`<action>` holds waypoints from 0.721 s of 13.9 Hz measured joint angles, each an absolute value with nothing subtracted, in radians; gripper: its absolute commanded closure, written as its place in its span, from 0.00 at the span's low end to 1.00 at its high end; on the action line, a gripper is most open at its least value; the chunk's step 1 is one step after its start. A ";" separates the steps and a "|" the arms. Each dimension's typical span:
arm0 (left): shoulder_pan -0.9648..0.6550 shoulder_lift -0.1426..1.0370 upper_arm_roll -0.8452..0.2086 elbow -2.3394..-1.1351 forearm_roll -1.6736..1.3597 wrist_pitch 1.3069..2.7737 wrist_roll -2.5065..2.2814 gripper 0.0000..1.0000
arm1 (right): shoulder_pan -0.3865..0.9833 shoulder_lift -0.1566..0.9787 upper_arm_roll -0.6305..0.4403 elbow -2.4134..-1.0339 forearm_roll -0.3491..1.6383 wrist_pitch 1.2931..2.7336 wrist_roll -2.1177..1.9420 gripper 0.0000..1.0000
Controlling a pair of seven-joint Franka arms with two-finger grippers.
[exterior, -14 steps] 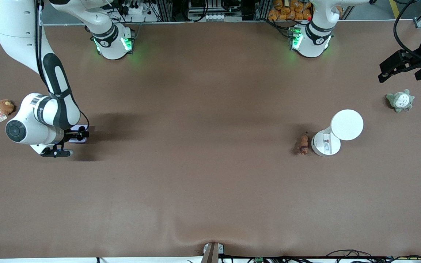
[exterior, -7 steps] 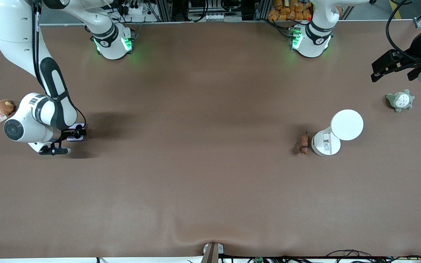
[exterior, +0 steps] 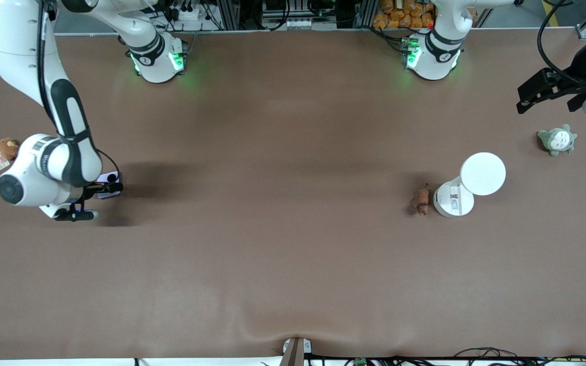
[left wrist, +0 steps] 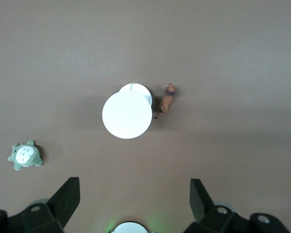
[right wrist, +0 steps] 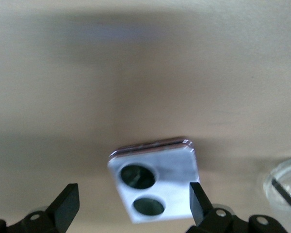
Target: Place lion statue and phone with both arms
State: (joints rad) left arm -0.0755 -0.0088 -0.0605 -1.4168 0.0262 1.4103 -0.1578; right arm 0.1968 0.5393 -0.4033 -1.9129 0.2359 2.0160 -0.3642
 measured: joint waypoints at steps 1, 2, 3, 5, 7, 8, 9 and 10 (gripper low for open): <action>-0.075 -0.009 -0.060 -1.417 0.026 1.410 -0.158 0.00 | 0.196 0.536 -0.405 -1.856 0.236 1.953 -0.364 0.00; -0.075 -0.009 -0.060 -1.417 0.026 1.409 -0.158 0.00 | 0.196 0.533 -0.408 -1.796 0.235 1.908 -0.364 0.00; -0.075 -0.009 -0.060 -1.417 0.026 1.409 -0.158 0.00 | 0.195 0.530 -0.411 -1.735 0.232 1.877 -0.364 0.00; -0.075 -0.009 -0.060 -1.417 0.026 1.409 -0.158 0.00 | 0.194 0.529 -0.415 -1.626 0.220 1.847 -0.364 0.00; -0.075 -0.010 -0.060 -1.417 0.026 1.409 -0.158 0.00 | 0.192 0.529 -0.420 -1.542 0.213 1.843 -0.364 0.00; -0.075 -0.010 -0.060 -1.417 0.026 1.409 -0.158 0.00 | 0.190 0.529 -0.424 -1.501 0.212 1.828 -0.364 0.00; -0.075 -0.010 -0.060 -1.417 0.026 1.409 -0.158 0.00 | 0.189 0.529 -0.426 -1.456 0.212 1.781 -0.361 0.00; -0.075 -0.010 -0.060 -1.417 0.026 1.409 -0.158 0.00 | 0.189 0.530 -0.427 -1.404 0.212 1.719 -0.350 0.00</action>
State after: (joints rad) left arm -0.0752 -0.0100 -0.0600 -1.4168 0.0262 1.4092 -0.1577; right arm 0.1886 0.5299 -0.4270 -1.4045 0.2124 1.7188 -0.3499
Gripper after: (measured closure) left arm 0.000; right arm 0.000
